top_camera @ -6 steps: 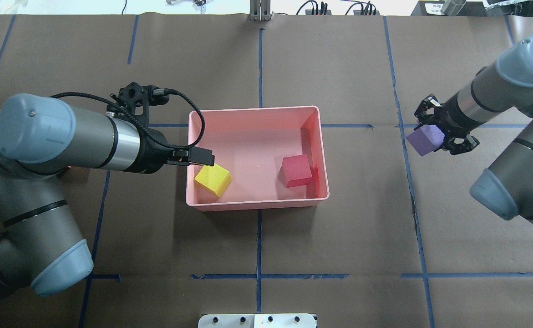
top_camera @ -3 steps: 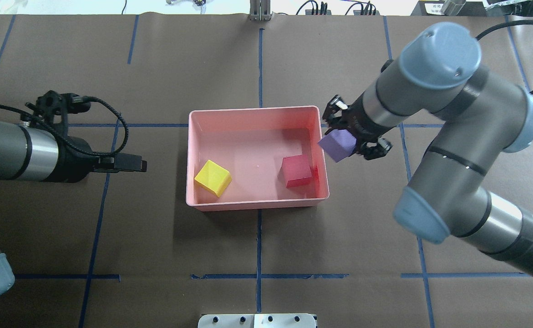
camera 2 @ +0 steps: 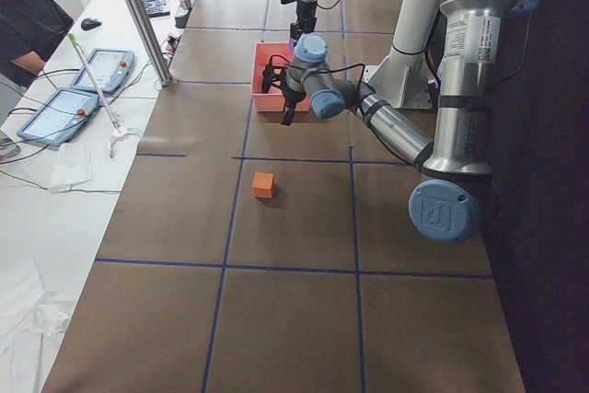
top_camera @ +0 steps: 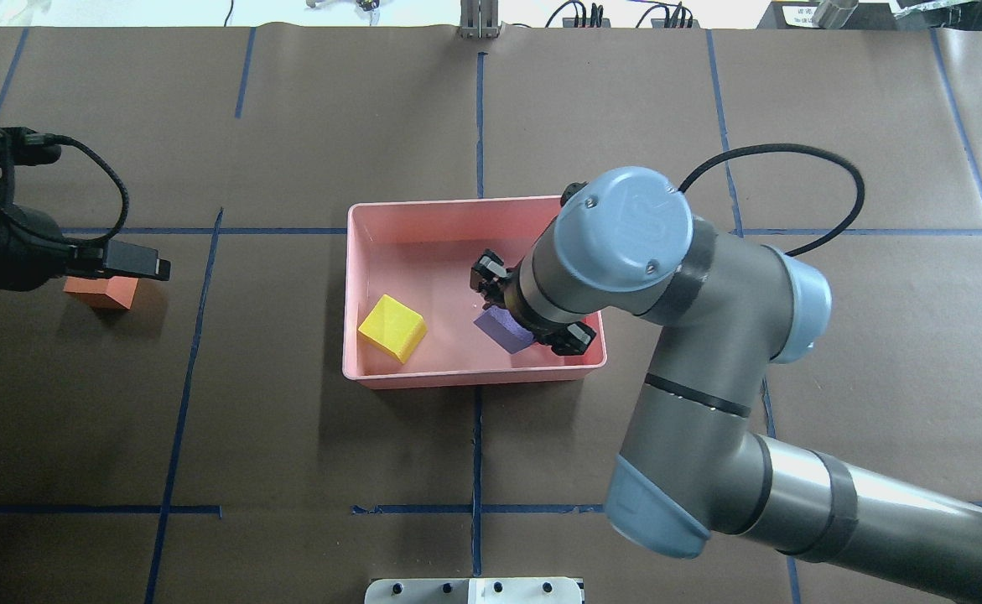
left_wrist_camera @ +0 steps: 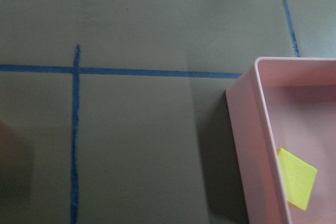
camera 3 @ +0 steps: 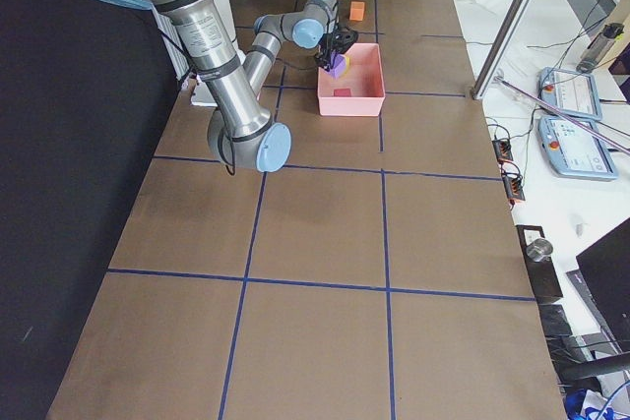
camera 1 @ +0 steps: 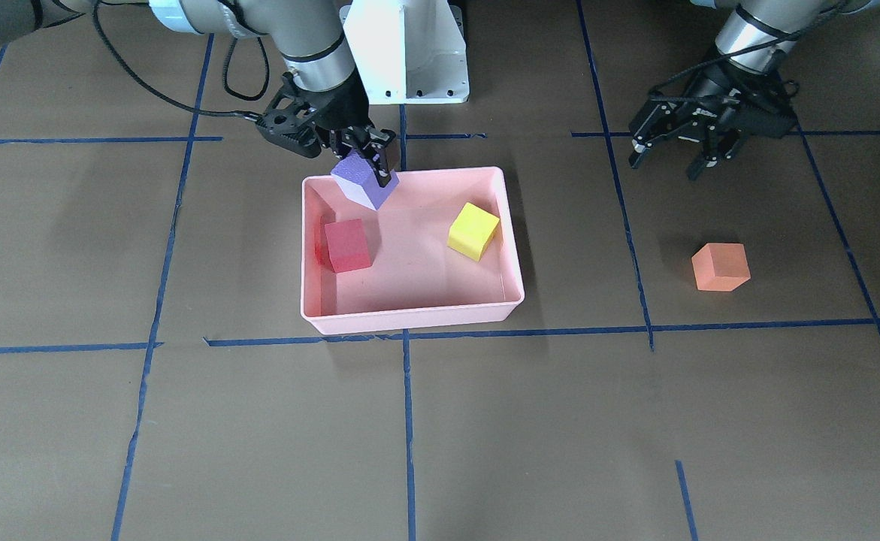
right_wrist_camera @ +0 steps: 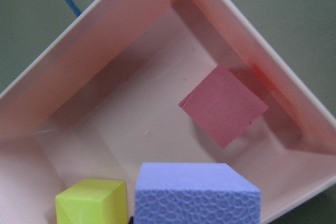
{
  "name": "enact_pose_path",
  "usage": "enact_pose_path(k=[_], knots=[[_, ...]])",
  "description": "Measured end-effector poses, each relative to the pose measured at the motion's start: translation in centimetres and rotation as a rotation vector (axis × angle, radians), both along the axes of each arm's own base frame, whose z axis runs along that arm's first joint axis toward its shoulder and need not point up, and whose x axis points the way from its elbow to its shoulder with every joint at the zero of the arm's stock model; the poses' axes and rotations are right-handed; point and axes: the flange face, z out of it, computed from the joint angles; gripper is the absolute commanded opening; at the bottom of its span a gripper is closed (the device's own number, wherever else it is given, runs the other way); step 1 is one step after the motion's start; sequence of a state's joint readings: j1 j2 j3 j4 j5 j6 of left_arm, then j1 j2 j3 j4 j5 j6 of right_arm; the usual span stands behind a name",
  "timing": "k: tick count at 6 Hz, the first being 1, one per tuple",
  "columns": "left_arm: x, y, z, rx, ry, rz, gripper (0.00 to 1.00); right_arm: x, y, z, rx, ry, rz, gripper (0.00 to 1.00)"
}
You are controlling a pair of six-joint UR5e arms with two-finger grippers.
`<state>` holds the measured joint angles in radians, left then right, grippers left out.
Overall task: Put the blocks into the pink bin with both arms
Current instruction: 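Drop the purple cube in the bin with right gripper while left grasps orange cube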
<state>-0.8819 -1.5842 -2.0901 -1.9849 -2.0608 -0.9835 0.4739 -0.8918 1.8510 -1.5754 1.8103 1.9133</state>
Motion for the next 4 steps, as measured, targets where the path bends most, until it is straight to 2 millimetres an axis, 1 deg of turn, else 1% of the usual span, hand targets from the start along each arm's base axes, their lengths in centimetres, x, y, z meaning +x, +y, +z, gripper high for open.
enact_pose_path(k=[1, 2, 3, 4], knots=[[-1.0, -1.4, 2.5, -0.016, -0.029, 0.016, 0.99, -2.2, 0.0, -0.4, 0.004, -0.007, 0.010, 0.99], [-1.0, -2.5, 4.9, -0.046, -0.057, 0.020, 0.99, -3.3, -0.3, -0.3, 0.006, -0.015, 0.018, 1.00], [-0.5, -3.4, 7.4, -0.085, -0.084, 0.019, 0.99, -3.4, -0.3, -0.4, 0.009, -0.021, 0.022, 1.00], [0.4, -4.7, 9.5, -0.120, -0.107, 0.019, 0.99, -2.4, -0.3, -0.6, 0.015, -0.033, 0.026, 1.00]])
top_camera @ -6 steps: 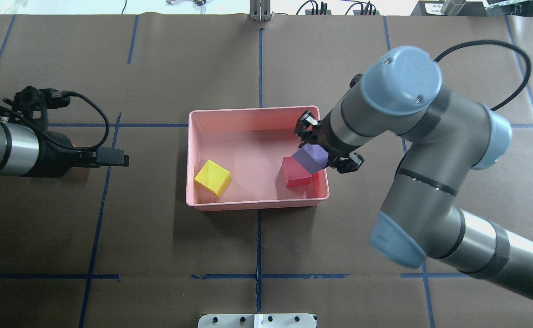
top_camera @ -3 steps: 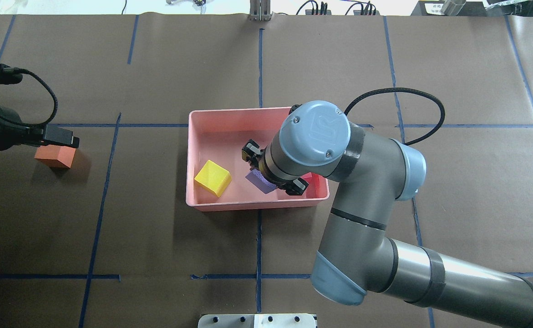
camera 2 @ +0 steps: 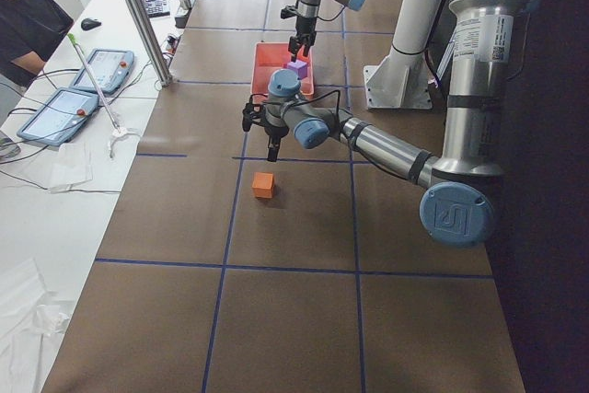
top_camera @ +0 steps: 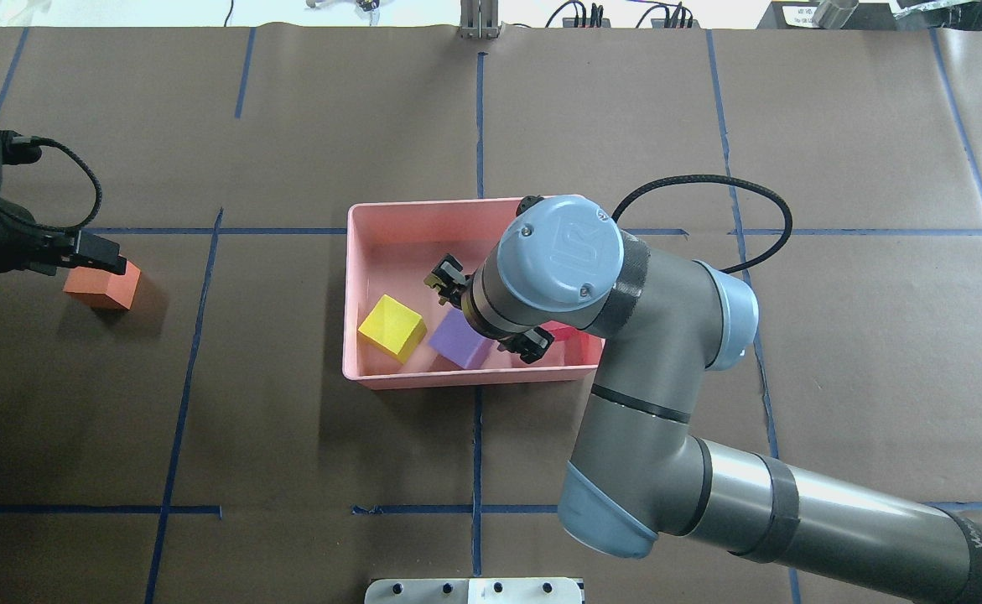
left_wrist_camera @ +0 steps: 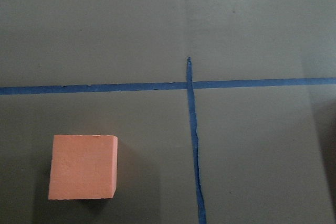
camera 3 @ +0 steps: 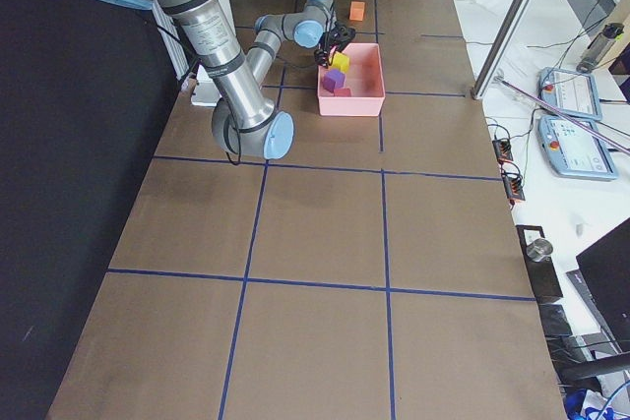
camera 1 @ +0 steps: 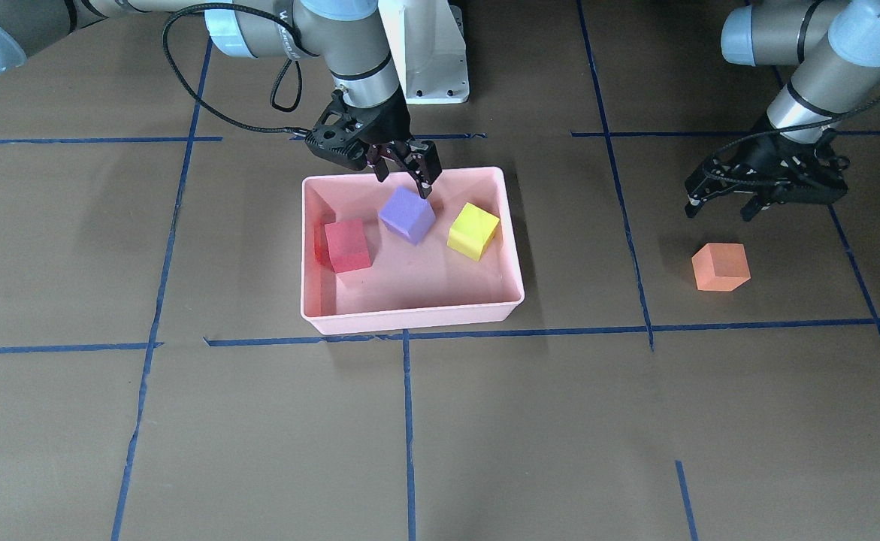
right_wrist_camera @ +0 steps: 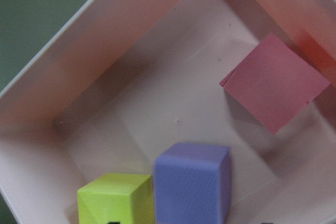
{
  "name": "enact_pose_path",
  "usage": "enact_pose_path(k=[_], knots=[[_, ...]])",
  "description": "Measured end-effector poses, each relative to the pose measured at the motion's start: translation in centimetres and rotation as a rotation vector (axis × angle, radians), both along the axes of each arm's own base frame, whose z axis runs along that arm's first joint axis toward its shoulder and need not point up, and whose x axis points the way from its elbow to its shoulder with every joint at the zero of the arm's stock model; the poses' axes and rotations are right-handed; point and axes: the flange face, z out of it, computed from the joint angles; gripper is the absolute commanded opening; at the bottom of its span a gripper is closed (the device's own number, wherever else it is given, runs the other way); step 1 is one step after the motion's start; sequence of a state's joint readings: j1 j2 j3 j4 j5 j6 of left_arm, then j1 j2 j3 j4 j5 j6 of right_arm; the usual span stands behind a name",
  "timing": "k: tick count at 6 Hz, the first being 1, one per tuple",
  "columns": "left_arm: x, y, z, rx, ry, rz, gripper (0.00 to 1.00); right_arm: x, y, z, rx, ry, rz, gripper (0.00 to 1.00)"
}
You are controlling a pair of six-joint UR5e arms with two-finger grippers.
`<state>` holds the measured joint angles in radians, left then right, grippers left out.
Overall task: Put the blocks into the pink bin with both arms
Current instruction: 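Drop the purple cube in the bin with right gripper while left grasps orange cube, then release the orange cube into the bin with left gripper while right withdraws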
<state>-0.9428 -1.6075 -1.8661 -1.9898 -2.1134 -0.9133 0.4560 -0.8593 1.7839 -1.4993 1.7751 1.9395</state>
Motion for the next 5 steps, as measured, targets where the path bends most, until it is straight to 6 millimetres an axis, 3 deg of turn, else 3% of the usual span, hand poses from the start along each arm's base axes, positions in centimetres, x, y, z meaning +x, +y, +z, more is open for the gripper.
enact_pose_path(k=[1, 3, 5], knots=[[1.1, -1.4, 2.0, -0.030, -0.022, 0.002, 0.99, 2.2, 0.1, 0.1, 0.005, -0.012, 0.008, 1.00], [2.4, -2.9, 5.0, -0.068, -0.058, 0.011, 0.99, 8.3, -0.6, 1.7, -0.017, -0.018, 0.024, 1.00], [2.8, -3.2, 7.0, -0.071, -0.089, 0.035, 0.99, 11.0, -1.6, 3.3, -0.044, -0.010, 0.027, 1.00]])
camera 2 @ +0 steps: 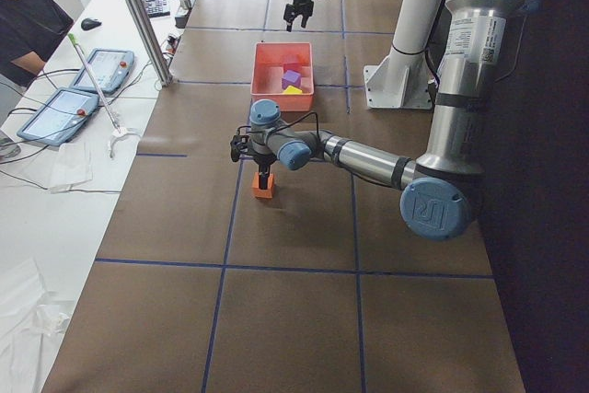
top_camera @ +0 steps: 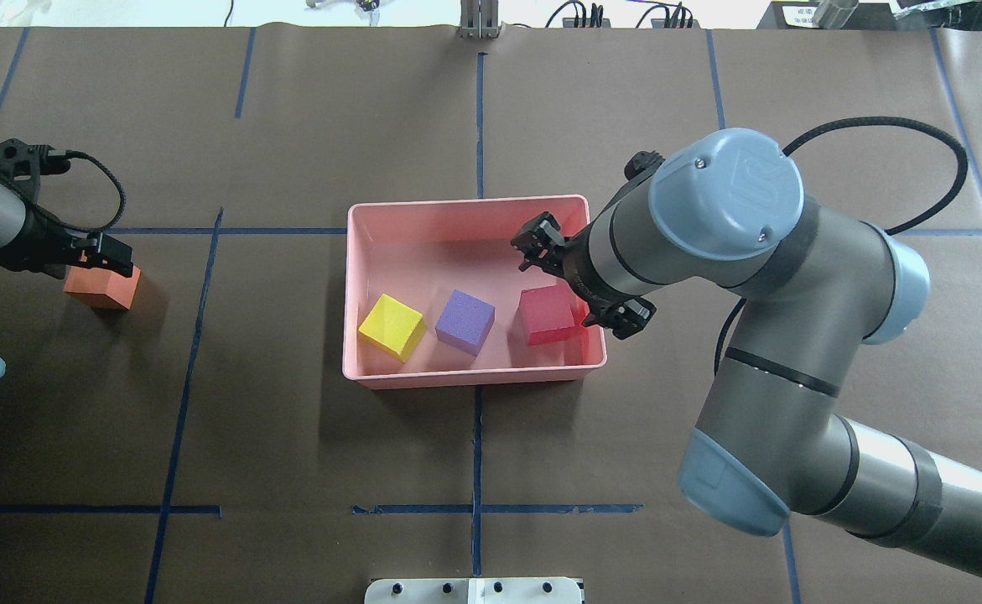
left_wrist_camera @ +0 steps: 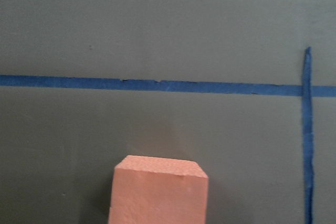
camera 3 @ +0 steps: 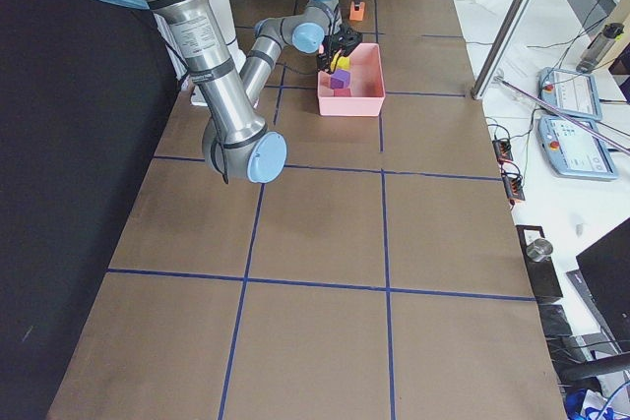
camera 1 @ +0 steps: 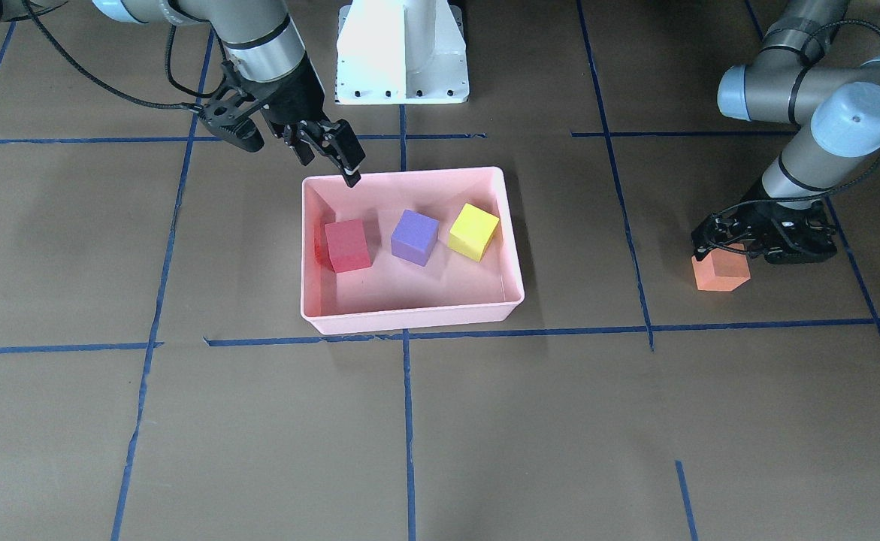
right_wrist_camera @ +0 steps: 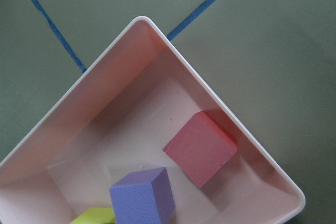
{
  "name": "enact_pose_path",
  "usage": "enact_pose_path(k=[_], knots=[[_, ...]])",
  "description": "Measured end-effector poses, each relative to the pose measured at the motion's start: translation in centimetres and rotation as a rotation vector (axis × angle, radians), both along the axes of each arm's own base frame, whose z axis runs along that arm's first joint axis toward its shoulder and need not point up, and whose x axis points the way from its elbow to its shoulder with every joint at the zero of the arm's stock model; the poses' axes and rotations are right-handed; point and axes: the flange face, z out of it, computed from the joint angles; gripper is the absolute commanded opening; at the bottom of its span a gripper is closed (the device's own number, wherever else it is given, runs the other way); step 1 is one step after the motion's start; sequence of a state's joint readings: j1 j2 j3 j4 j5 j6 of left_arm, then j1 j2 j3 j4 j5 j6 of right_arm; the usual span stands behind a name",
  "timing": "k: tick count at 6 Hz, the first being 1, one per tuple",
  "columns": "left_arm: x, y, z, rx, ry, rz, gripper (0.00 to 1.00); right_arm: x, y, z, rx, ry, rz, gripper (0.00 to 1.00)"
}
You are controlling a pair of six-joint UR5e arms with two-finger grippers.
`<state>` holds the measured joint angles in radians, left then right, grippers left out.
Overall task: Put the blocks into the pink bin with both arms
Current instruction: 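Release the orange cube into the bin with left gripper while right withdraws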
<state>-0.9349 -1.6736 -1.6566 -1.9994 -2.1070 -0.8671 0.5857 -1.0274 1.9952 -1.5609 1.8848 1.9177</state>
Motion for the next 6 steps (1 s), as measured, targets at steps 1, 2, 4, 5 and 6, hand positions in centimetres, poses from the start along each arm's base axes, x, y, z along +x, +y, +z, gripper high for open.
enact_pose_path(k=[1, 2, 4, 5, 6], knots=[[0.1, -0.1, 0.6, -0.001, -0.009, 0.008, 0.99, 0.4, -0.2, 0.2, 0.000, 0.001, 0.003, 1.00], [0.4, -0.4, 1.2, -0.008, -0.015, 0.012, 0.94, 0.8, -0.5, 0.3, -0.001, 0.003, 0.010, 1.00], [1.9, -1.2, 1.5, -0.019, -0.019, 0.024, 0.15, 2.0, -0.8, 1.4, -0.009, 0.013, 0.021, 1.00], [2.5, -1.6, 1.0, -0.015, -0.014, 0.026, 0.00, 3.7, -0.9, 2.3, -0.012, 0.013, 0.015, 1.00], [2.9, -2.0, -0.6, 0.002, 0.007, 0.025, 0.00, 7.1, -0.9, 4.1, -0.013, 0.015, -0.009, 1.00]])
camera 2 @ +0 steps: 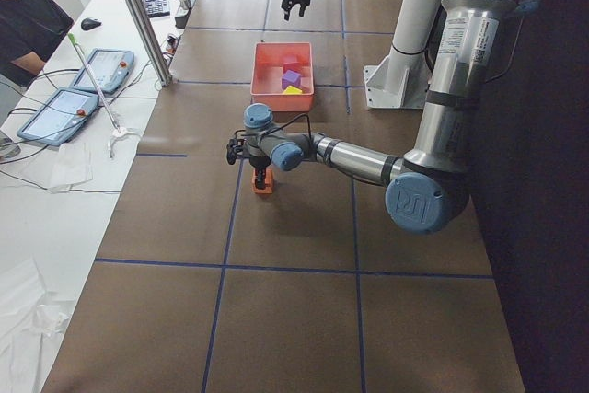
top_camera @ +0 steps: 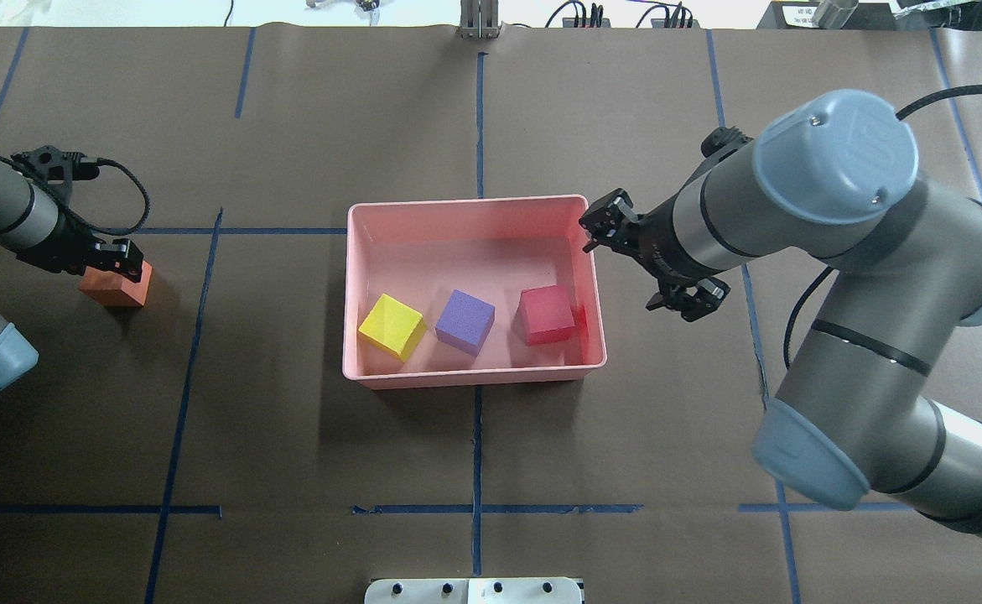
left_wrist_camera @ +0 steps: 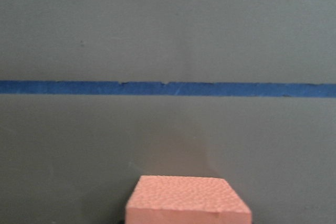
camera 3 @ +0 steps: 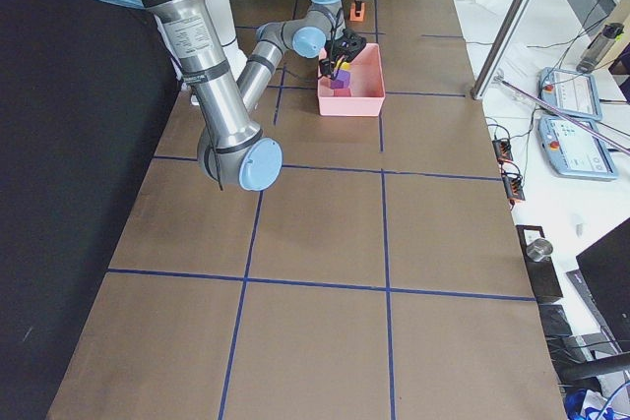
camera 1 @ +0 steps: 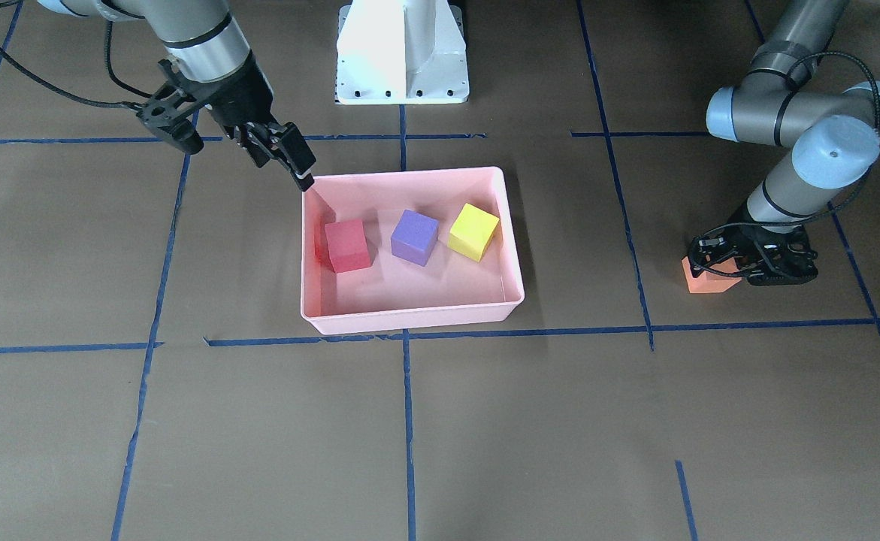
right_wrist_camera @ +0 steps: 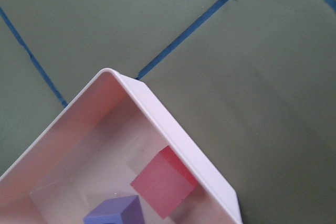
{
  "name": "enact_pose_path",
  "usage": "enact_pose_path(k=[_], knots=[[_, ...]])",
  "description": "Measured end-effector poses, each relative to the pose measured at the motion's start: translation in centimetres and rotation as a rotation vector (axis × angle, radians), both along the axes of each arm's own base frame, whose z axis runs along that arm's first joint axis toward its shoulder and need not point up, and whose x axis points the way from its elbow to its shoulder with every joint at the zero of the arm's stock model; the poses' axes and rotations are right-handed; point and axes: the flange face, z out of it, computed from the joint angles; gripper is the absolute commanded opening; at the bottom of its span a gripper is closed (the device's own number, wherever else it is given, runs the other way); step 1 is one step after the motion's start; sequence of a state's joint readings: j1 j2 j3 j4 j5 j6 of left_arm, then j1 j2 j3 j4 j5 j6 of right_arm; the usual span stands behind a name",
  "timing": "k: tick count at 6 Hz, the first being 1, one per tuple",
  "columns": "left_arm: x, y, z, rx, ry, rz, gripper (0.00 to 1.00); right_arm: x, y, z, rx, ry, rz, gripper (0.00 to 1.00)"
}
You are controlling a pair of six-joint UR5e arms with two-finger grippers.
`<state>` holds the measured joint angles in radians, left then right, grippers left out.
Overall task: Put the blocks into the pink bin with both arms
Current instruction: 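Release the orange cube into the bin with left gripper while right withdraws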
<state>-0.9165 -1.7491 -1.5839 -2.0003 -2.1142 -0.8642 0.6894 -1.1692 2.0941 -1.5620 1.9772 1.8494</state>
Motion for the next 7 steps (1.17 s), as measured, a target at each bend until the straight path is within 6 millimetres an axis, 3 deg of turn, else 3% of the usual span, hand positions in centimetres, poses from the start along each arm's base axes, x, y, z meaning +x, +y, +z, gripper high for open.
enact_pose_path(k=[1, 3, 4, 5, 6, 7], knots=[[0.4, -0.1, -4.2, 0.015, 0.065, -0.015, 0.00, 4.3, 0.1, 2.3, 0.004, 0.005, -0.031, 1.00], [2.5, 0.2, -18.3, -0.056, 0.297, -0.086, 0.00, 11.7, 0.3, 6.9, 0.010, 0.027, -0.075, 1.00], [5.9, 1.5, -25.0, -0.101, 0.386, -0.097, 0.02, 13.5, 0.3, 8.5, 0.013, 0.045, -0.080, 1.00], [11.1, 3.9, -30.0, -0.108, 0.430, -0.095, 0.13, 14.5, 0.3, 9.5, 0.014, 0.059, -0.082, 1.00], [15.4, 5.8, -32.0, -0.078, 0.433, -0.110, 0.49, 14.8, 0.4, 10.2, 0.015, 0.068, -0.086, 1.00], [18.4, 5.9, -31.4, -0.046, 0.429, -0.135, 0.98, 15.0, 0.5, 10.4, 0.015, 0.071, -0.088, 1.00]])
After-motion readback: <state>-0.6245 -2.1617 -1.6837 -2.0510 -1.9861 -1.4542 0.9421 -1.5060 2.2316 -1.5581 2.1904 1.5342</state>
